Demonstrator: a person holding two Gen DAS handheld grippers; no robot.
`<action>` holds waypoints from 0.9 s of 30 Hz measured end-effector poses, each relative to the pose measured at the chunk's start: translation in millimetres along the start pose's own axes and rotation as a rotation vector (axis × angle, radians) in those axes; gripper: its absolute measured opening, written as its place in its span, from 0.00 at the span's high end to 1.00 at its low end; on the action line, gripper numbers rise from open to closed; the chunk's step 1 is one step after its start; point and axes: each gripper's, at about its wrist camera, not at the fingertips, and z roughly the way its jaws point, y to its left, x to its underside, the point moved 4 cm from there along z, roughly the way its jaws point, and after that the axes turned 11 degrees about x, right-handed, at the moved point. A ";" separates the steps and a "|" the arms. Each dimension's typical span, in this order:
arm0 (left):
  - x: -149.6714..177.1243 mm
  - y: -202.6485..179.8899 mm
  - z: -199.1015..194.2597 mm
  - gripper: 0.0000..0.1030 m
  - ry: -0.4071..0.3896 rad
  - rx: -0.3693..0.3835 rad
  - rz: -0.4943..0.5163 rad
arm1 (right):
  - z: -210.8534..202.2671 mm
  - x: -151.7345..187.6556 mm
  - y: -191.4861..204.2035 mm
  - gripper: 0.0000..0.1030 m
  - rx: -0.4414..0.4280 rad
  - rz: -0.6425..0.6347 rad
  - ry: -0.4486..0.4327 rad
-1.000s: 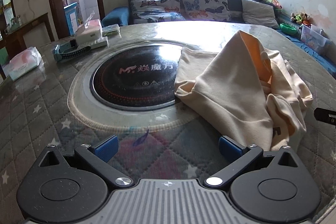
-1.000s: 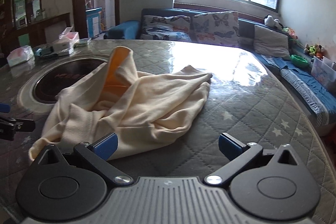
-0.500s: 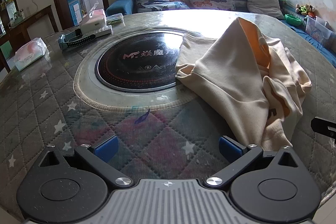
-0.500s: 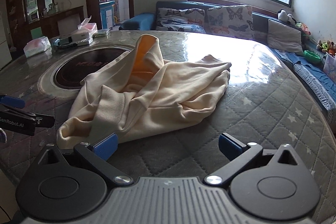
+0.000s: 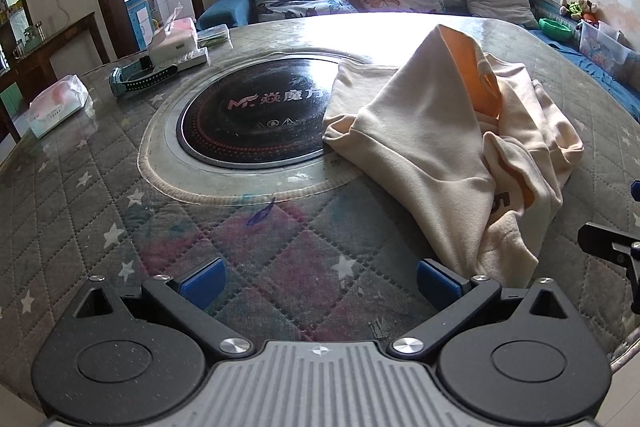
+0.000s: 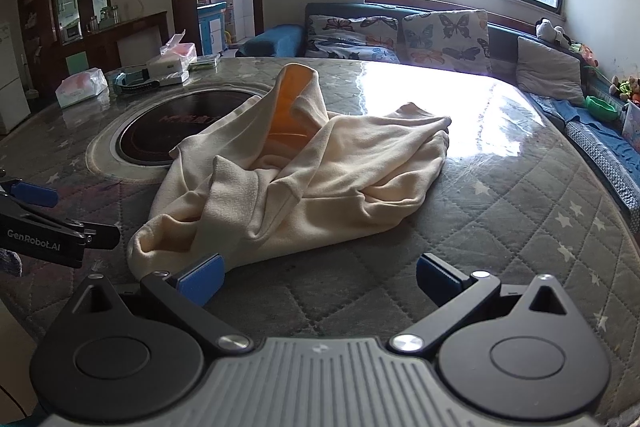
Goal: Fold clothes
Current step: 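Move both tools toward the crumpled cream sweatshirt on the table, then grasp the sweatshirt edge with the left gripper while the right gripper grasps another edge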
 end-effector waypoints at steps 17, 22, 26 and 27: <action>-17.2 -3.3 -1.5 0.00 -0.033 0.014 0.035 | 4.0 -12.4 11.0 0.00 -0.016 -0.046 -0.017; -31.1 -6.8 -1.9 0.00 -0.071 0.033 0.068 | 6.8 -19.1 9.1 0.01 -0.018 -0.041 -0.027; -48.3 -13.2 2.2 0.00 -0.108 0.049 0.111 | 12.2 -26.3 3.8 0.05 -0.019 -0.023 -0.026; -52.7 -15.0 4.1 0.01 -0.116 0.057 0.121 | 13.8 -28.6 1.9 0.05 -0.020 -0.016 -0.027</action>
